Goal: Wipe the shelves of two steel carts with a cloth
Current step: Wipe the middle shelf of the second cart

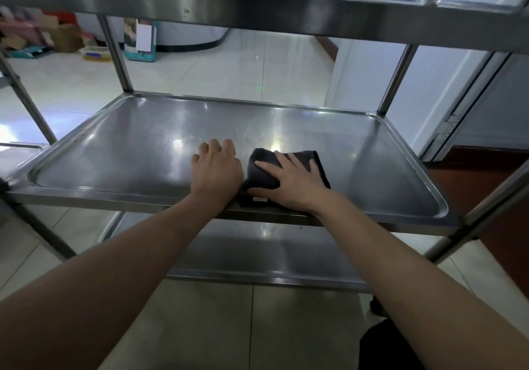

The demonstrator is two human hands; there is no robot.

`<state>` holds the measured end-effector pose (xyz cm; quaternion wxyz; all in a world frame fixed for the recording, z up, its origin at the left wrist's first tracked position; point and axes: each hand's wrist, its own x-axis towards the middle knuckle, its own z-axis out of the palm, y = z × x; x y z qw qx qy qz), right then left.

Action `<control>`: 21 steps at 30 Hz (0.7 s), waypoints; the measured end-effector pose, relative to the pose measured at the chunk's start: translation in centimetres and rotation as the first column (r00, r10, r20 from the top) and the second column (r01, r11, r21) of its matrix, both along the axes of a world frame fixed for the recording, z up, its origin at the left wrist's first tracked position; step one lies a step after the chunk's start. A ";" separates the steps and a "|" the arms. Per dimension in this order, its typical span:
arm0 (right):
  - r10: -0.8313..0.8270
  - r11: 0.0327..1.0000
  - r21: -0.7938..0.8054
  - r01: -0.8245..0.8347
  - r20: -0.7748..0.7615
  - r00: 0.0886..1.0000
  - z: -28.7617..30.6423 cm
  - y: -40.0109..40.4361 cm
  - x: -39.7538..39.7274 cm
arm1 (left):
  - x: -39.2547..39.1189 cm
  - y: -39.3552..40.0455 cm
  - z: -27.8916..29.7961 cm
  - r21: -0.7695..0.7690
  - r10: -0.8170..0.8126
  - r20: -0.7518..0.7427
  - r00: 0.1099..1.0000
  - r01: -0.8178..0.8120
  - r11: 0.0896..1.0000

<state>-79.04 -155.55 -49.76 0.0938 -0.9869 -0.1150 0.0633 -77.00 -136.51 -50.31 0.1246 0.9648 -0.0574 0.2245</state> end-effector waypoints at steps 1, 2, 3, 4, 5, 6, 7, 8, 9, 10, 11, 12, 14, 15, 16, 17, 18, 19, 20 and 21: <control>0.010 1.000 0.011 -0.010 0.004 1.000 -0.1 -1.1 -0.3 | 0.0 0.0 0.1 0.000 -0.004 -0.001 1.000 0.004 1.000; 0.004 1.000 0.021 -0.004 0.006 1.000 -0.1 -2.6 -0.7 | 0.0 0.0 0.2 0.003 -0.013 0.006 1.000 0.013 1.000; -0.018 0.999 0.030 0.018 0.005 1.000 -0.1 -4.3 -1.2 | -0.1 -0.1 0.2 0.004 -0.024 0.016 1.000 0.024 1.000; -0.053 0.998 0.035 0.053 0.001 0.999 0.0 -6.1 -1.8 | -0.1 -0.1 0.3 0.000 -0.034 0.022 0.999 0.034 0.999; -0.093 0.995 0.035 0.093 -0.005 0.996 0.1 -8.0 -2.4 | -0.2 -0.2 0.3 -0.004 -0.047 0.024 0.999 0.047 0.999; -0.131 0.991 0.033 0.132 -0.009 0.991 0.2 -9.7 -3.0 | -0.3 -0.2 0.4 -0.004 -0.060 0.023 0.998 0.060 0.998; -0.160 0.986 0.031 0.161 -0.016 0.987 0.4 -11.2 -3.5 | -0.3 -0.2 0.5 0.005 -0.069 0.017 0.997 0.069 0.998; -0.177 0.984 0.026 0.178 -0.028 0.984 0.5 -12.3 -4.1 | -0.4 -0.3 0.7 0.023 -0.072 0.006 0.997 0.072 0.997; -0.182 0.983 0.022 0.183 -0.040 0.982 0.6 -13.0 -4.6 | -0.6 -0.3 0.8 0.050 -0.069 -0.002 0.998 0.069 0.996; -0.179 0.983 0.025 0.181 -0.048 0.983 0.7 -13.3 -5.0 | -0.6 -0.4 0.9 0.080 -0.064 -0.002 0.998 0.063 0.995; -0.176 0.984 0.029 0.177 -0.055 0.983 0.8 -13.4 -5.1 | -0.7 -0.7 1.1 0.101 -0.062 -0.004 0.998 0.062 0.993; -0.171 0.985 0.029 0.173 -0.058 0.984 0.9 -13.4 -5.2 | -0.8 -1.2 1.3 0.111 -0.065 -0.008 0.998 0.065 0.992; -0.164 0.986 0.025 0.166 -0.056 0.985 1.1 -13.4 -5.3 | -1.1 -3.3 1.9 0.109 -0.098 -0.004 0.995 0.097 0.989; -0.166 0.986 0.023 0.168 -0.058 0.984 1.2 -13.5 -5.4 | -1.5 -4.9 2.3 0.098 -0.124 -0.006 0.992 0.124 0.987; -0.171 0.985 0.023 0.173 -0.063 0.983 1.4 -13.7 -5.6 | -2.0 -6.7 2.6 0.073 -0.148 -0.017 0.989 0.149 0.986; -0.178 0.983 0.024 0.180 -0.071 0.981 1.5 -14.1 -5.9 | -2.5 -8.7 2.8 0.037 -0.163 -0.033 0.986 0.165 0.986; -0.184 0.982 0.027 0.187 -0.078 0.980 1.6 -14.5 -6.2 | -3.1 -10.4 2.8 0.003 -0.171 -0.050 0.984 0.171 0.985; -0.191 0.981 0.030 0.194 -0.081 0.978 1.7 -15.0 -6.5 | -3.5 -11.8 2.5 -0.014 -0.178 -0.058 0.982 0.177 0.984; -0.196 0.980 0.028 0.199 -0.082 0.977 1.8 -15.5 -6.9 | -3.7 -12.8 1.9 -0.009 -0.185 -0.056 0.981 0.185 0.983; -0.200 0.979 0.022 0.202 -0.082 0.976 1.7 -16.0 -7.3 | -3.9 -13.5 1.3 0.010 -0.188 -0.057 0.981 0.189 0.982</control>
